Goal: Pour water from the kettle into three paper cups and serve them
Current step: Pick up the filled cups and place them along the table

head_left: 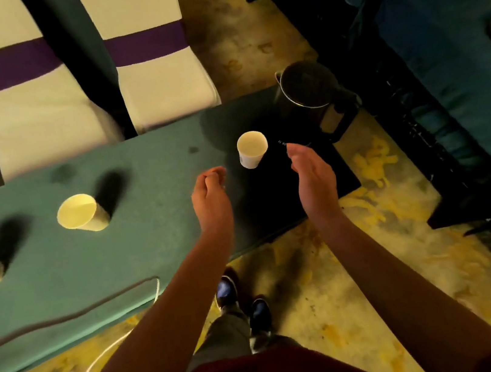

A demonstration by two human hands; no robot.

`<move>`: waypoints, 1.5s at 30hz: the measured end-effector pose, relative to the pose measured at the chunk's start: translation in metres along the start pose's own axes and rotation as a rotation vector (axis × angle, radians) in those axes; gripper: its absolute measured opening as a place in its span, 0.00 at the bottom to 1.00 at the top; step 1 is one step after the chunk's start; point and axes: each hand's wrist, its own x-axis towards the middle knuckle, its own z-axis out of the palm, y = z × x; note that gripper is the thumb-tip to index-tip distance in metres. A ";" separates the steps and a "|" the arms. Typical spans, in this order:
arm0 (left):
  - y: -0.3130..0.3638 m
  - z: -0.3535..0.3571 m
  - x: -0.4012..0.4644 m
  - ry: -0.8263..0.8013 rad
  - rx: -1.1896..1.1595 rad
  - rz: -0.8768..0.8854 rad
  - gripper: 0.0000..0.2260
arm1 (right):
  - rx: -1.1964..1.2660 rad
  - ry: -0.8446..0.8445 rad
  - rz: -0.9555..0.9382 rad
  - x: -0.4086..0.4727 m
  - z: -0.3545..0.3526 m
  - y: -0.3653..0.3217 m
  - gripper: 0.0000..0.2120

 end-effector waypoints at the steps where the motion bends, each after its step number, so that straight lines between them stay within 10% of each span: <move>1: -0.003 0.002 0.007 -0.001 0.010 -0.012 0.11 | 0.004 0.001 0.011 0.005 0.002 0.006 0.18; 45: -0.066 0.098 0.123 0.126 0.024 -0.154 0.14 | 0.221 -0.175 0.074 0.137 0.101 0.112 0.18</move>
